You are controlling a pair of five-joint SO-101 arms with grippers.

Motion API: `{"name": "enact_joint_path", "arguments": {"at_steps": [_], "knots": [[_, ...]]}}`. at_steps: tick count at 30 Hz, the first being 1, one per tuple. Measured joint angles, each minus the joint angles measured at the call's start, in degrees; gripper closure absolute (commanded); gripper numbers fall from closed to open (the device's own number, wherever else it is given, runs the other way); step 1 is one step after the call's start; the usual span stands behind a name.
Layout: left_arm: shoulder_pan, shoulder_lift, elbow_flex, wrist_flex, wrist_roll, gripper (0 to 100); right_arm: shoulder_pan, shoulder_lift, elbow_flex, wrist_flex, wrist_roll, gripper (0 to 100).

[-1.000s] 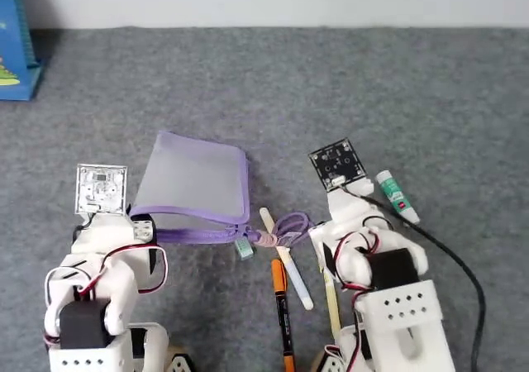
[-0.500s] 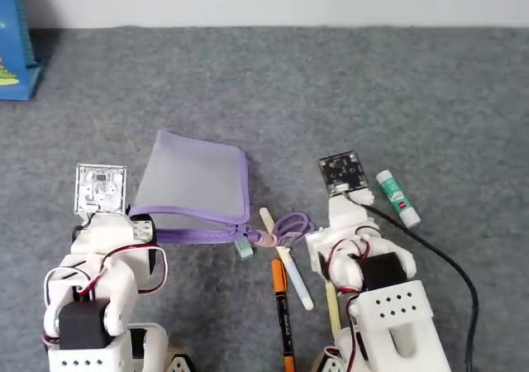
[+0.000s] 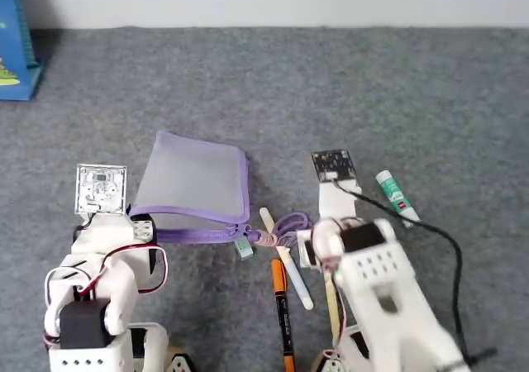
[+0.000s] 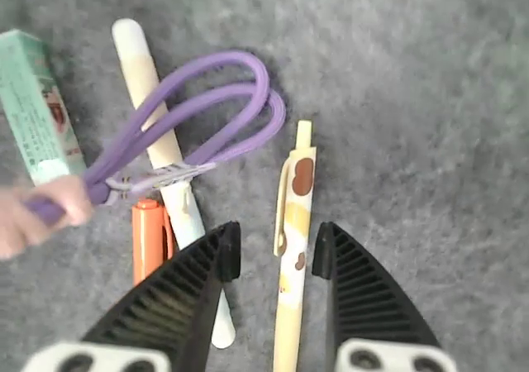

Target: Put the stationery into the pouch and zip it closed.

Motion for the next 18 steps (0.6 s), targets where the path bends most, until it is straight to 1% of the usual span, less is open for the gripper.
{"name": "enact_joint_path", "arguments": {"at_steps": [3,5,8,16,18], "knots": [[0.0,0.0,0.0,0.0,0.0,99,0.09,8.0,-3.25,-0.18,-0.62,84.7],[0.0,0.0,0.0,0.0,0.0,99,0.18,11.25,-4.04,-2.2,-0.7,84.7],[0.0,0.0,0.0,0.0,0.0,99,0.53,14.59,-4.13,-5.71,-0.7,85.0],[0.0,0.0,0.0,0.0,0.0,99,4.57,23.74,-4.13,-12.22,-0.7,85.3],[0.0,0.0,0.0,0.0,0.0,99,4.75,25.93,-5.01,-12.92,-0.26,89.0]]}}
